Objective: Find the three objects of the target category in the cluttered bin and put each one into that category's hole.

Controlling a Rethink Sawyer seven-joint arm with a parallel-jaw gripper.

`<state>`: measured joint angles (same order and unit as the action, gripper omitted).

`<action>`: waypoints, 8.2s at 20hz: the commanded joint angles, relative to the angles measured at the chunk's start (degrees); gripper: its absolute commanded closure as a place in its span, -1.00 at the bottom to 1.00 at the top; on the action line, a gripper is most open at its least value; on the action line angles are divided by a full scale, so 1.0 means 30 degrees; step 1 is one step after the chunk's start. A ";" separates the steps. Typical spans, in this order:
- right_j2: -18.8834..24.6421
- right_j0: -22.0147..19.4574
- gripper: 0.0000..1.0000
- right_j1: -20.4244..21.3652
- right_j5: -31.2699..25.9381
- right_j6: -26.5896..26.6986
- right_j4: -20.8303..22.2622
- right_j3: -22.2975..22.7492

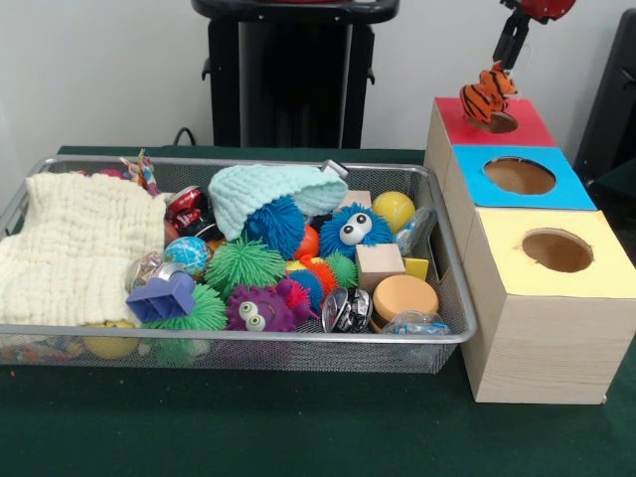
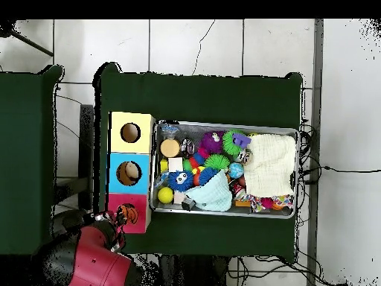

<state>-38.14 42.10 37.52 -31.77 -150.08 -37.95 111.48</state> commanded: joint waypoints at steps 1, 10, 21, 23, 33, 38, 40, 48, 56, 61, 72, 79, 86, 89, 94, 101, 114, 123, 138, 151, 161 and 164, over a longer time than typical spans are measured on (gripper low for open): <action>0.2040 -0.0461 1.00 -0.0319 0.0825 -0.3902 -0.0314 0.0269; 0.1975 -0.0550 1.00 -0.0271 0.0663 -0.3863 -0.0296 0.0114; 0.2155 -0.0655 -1.00 -0.0133 0.1173 -0.4059 -0.0650 0.0294; 0.2126 -0.0624 -1.00 -0.0158 0.1079 -0.4085 -0.0620 0.0238; 0.2356 -0.0883 -1.00 0.0139 0.0985 -0.3699 -0.0580 0.0483; 0.2466 -0.1043 -1.00 0.0323 0.1224 -0.3469 -0.0545 0.0696; 0.2570 -0.1224 -1.00 0.0432 0.1471 -0.3284 -0.0556 0.0892; 0.4211 -0.2396 -1.00 -0.0045 0.4091 -0.2829 -0.0823 0.1691; 0.5949 -0.3613 -1.00 0.0033 0.6209 -0.2952 -0.0502 0.2604; 0.7475 -0.4372 -1.00 -0.0738 0.8515 -0.3539 -0.0360 0.3127; 0.9445 -0.3847 -1.00 -0.3812 1.3226 -0.5849 -0.0851 0.3192; 0.9142 -0.3301 -1.00 -0.3963 1.2783 -0.5418 -0.1533 0.3045; 0.7294 -0.2300 -1.00 -0.1923 0.8730 -0.4314 -0.2074 0.3135; 0.5874 -0.1853 -1.00 -0.0762 0.6433 -0.4045 -0.1628 0.2984; 0.3561 -0.1734 -1.00 0.1122 0.2179 -0.4068 -0.0096 0.1857; 0.2791 -0.1828 -1.00 0.1460 0.0933 -0.3876 0.0188 0.1184; 0.3874 -0.2101 -1.00 0.1321 0.2838 -0.3567 -0.0542 0.2104; 0.3715 -0.2361 -1.00 0.1774 0.2265 -0.3356 -0.0468 0.2000; 0.3694 -0.3466 -1.00 0.2405 0.0844 -0.2913 -0.0293 0.1400; 0.5441 -0.6010 -1.00 0.1807 0.2871 -0.1685 -0.0315 0.1870; 0.5135 -0.5599 -1.00 0.2020 0.2518 -0.2191 0.0129 0.1792; 0.4943 -0.5556 -1.00 0.2068 0.2385 -0.2148 0.0283 0.1773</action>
<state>-28.30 26.33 44.49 -25.75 -150.08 -39.27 118.52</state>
